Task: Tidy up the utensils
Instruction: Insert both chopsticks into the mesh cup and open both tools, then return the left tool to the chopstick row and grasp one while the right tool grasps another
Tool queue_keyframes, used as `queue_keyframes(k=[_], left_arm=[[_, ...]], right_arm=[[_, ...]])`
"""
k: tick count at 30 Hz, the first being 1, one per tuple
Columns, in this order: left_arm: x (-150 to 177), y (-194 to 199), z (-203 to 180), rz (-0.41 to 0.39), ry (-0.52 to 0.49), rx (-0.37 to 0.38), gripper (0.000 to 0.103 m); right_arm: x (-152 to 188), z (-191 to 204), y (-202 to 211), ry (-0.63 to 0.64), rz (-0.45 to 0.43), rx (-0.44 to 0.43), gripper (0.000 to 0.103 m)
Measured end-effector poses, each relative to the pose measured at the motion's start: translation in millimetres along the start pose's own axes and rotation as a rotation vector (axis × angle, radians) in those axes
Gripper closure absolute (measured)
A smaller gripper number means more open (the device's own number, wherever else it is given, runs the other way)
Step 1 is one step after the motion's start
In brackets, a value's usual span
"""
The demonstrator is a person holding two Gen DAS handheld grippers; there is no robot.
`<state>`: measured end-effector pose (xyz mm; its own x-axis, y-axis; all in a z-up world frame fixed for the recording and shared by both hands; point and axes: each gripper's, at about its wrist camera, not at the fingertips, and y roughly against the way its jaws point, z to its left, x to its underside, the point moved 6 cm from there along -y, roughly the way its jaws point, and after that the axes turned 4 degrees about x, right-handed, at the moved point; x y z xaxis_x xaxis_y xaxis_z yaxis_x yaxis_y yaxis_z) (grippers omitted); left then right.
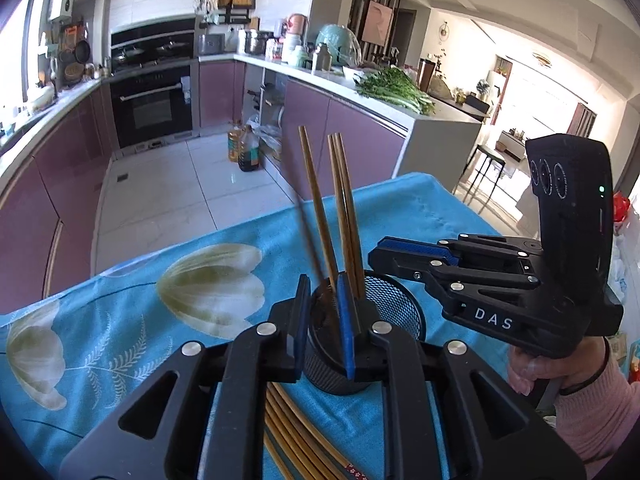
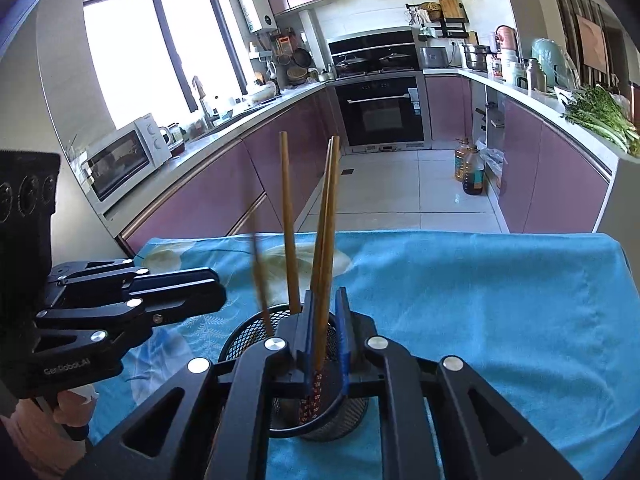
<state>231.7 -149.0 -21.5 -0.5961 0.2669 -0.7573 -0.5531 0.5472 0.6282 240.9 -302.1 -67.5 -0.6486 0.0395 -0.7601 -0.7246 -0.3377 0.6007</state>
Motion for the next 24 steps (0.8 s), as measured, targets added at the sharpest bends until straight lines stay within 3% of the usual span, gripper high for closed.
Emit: queue_keyframes(k=[5, 11, 14, 21, 24], left_arm=[[8, 36, 10, -0.099, 0.017, -0.041, 0.081], [41, 78, 25, -0.177, 0.045, -0.091, 0.069], [65, 82, 32, -0.153, 0.062, -0.12, 0.064], [128, 56, 46, -0.013, 0.115, -0.159, 0.064], [145, 43, 50, 0.034, 0.141, -0.144, 0.064]], right_arm=[[5, 7, 23, 0.014, -0.06, -0.029, 0.084], [27, 35, 60, 0.099, -0.109, -0.099, 0.064], [47, 48, 59, 0.122, -0.077, -0.132, 0.062], [98, 62, 20, 0.124, 0.07, -0.126, 0.062], [112, 64, 8, 0.114, 0.114, -0.125, 0.062]])
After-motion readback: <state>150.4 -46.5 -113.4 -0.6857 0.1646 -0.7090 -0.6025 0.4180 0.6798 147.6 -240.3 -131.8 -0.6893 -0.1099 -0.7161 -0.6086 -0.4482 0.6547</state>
